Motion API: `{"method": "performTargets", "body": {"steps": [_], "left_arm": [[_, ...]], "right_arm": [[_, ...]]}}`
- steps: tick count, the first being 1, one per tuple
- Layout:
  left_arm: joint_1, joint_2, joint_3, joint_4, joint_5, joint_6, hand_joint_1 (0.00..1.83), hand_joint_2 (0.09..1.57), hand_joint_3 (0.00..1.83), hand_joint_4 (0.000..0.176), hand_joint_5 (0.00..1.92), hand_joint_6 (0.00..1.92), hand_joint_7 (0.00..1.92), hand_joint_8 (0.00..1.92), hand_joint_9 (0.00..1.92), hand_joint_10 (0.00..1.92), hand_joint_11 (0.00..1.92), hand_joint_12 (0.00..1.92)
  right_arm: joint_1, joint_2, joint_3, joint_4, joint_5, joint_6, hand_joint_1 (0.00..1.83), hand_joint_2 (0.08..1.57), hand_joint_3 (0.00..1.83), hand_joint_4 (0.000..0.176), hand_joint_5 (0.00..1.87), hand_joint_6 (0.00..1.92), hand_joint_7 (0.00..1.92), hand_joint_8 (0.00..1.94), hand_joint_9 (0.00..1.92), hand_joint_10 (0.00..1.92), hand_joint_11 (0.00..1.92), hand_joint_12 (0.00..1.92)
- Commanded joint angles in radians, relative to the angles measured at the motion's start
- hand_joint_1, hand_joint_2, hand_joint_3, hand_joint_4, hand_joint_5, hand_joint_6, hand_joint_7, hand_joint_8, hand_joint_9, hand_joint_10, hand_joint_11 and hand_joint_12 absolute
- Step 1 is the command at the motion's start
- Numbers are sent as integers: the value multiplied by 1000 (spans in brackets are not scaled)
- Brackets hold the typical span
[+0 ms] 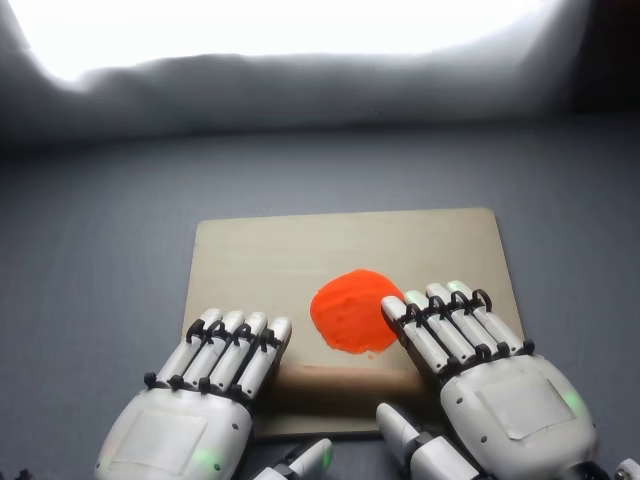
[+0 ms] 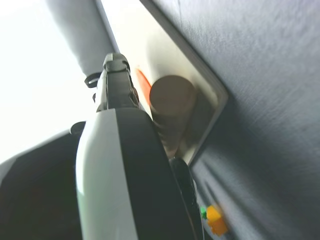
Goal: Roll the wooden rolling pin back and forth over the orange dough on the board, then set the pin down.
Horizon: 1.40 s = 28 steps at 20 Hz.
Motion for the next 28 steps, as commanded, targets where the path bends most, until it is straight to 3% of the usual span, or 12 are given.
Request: {"method": "performTargets", "body": {"steps": [1, 13, 28], "left_arm": [[-2, -5, 4, 62, -98, 0, 0, 1330, 2, 0, 0, 0, 0, 0, 0, 0, 0, 0], [-40, -10, 27, -7, -93, 22, 0, 1332, 2, 0, 0, 0, 0, 0, 0, 0, 0, 0], [-26, -12, 16, -21, -60, 27, 0, 1339, 5, 0, 0, 0, 0, 0, 0, 0, 0, 0]], "right_arm": [[8, 3, 6, -73, 78, 9, 0, 1478, 14, 0, 56, 6, 43, 5, 2, 1, 0, 0], [21, 9, 49, -75, 69, 22, 0, 1477, 12, 0, 52, 5, 31, 4, 0, 0, 0, 0], [26, 1, 58, -81, 37, 39, 0, 1479, 11, 0, 54, 5, 33, 5, 0, 0, 0, 0]]}}
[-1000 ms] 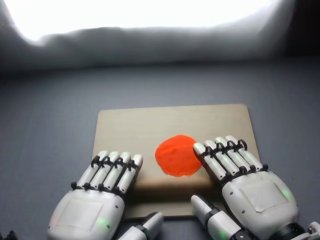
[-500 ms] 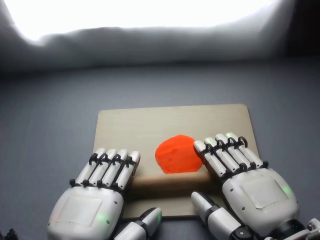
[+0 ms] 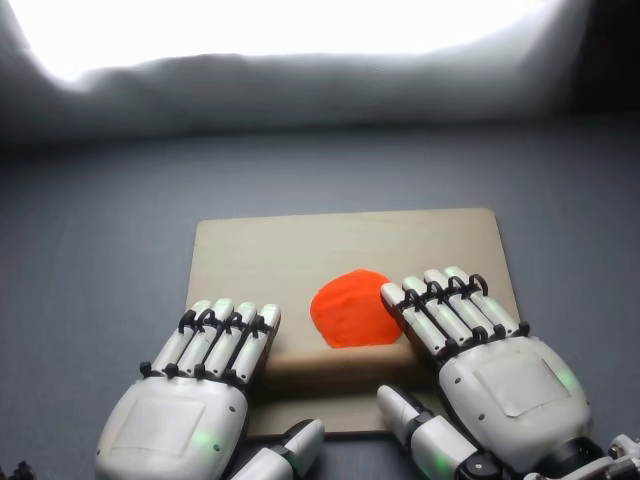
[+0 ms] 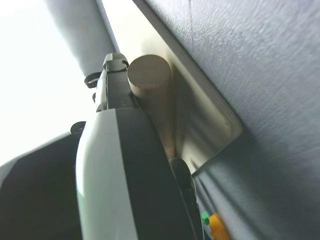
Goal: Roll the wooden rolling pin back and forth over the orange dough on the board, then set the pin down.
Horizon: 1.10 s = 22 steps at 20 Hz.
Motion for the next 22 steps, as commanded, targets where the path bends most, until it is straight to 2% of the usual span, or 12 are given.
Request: {"method": "performTargets", "body": {"steps": [1, 22], "left_arm": [[4, -4, -3, 48, -70, 7, 0, 1339, 5, 0, 0, 0, 0, 0, 0, 0, 0, 0], [-22, -14, 17, 18, -56, 20, 0, 1352, 9, 0, 0, 0, 0, 0, 0, 0, 0, 0]], "right_arm": [[8, -1, 3, -71, 86, 7, 0, 1479, 11, 0, 54, 5, 33, 5, 0, 0, 0, 0], [14, -6, 27, -71, 76, 17, 0, 1486, 10, 0, 61, 12, 42, 9, 0, 0, 0, 0]]}}
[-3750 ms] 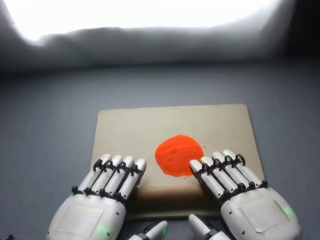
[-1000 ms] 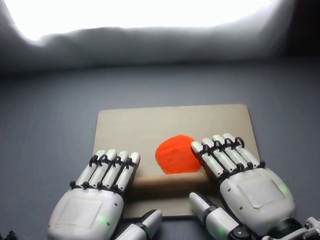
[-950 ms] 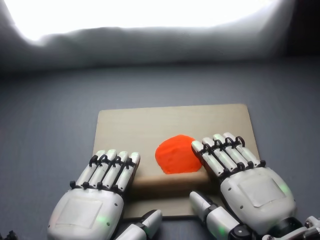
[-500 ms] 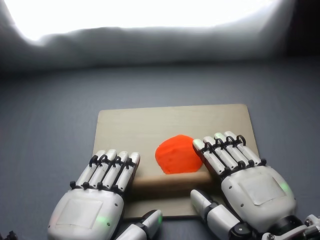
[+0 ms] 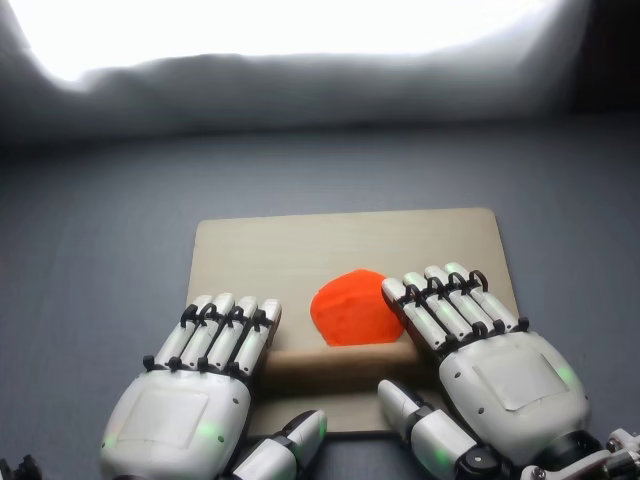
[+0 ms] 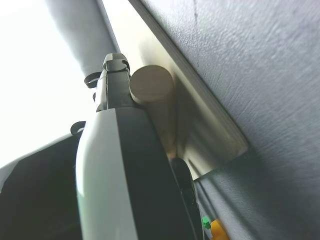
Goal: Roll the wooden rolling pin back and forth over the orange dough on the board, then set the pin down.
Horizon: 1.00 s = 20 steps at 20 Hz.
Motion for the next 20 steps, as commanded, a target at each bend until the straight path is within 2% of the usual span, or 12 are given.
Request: {"method": "performTargets", "body": {"steps": [1, 12, 20], "left_arm": [[-5, -6, 5, 38, -61, 9, 0, 1352, 9, 0, 0, 0, 0, 0, 0, 0, 0, 0], [-47, -8, 16, -36, -45, 26, 0, 1350, 6, 0, 0, 0, 0, 0, 0, 0, 0, 0], [-77, -5, 20, -60, -52, 40, 0, 1364, 11, 0, 0, 0, 0, 0, 0, 0, 0, 0]], "right_arm": [[10, 0, 3, -68, 84, 3, 0, 1486, 11, 0, 67, 15, 45, 10, 0, 0, 0, 0], [16, -1, 10, -68, 76, 8, 0, 1492, 11, 0, 54, 8, 36, 8, 1, 0, 0, 0], [25, -2, 30, -67, 67, 21, 0, 1494, 11, 0, 36, 10, 25, 6, 0, 0, 0, 0]]}}
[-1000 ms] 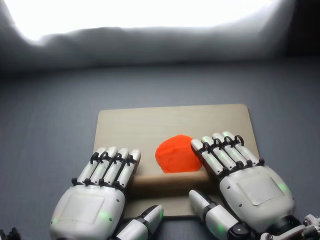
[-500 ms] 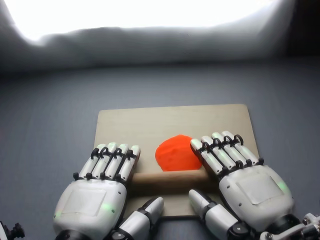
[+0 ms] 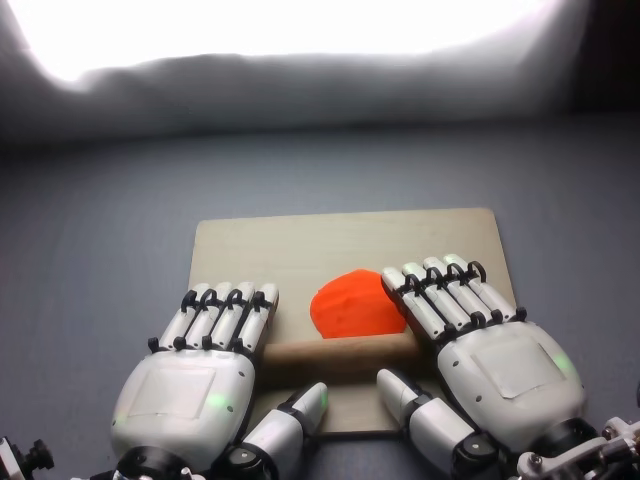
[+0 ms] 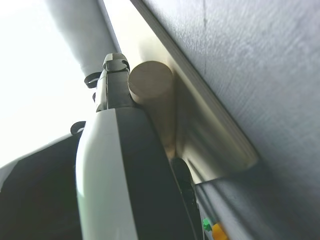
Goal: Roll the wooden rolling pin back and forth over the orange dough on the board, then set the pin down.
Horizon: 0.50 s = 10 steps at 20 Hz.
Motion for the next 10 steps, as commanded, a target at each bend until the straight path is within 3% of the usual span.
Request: {"method": "performTargets", "body": {"steps": [1, 10], "left_arm": [[-7, 2, 8, 49, -87, 10, 0, 1364, 11, 0, 0, 0, 0, 0, 0, 0, 0, 0], [-30, -7, 39, 49, -87, 10, 0, 1362, 9, 0, 0, 0, 0, 0, 0, 0, 0, 0]], "right_arm": [[11, 0, 7, -66, 83, 8, 0, 1492, 10, 0, 38, 10, 25, 6, 0, 0, 0, 0], [18, -1, 22, -46, 70, 21, 0, 1495, 10, 0, 40, 9, 20, 1, 0, 0, 0, 0]]}}
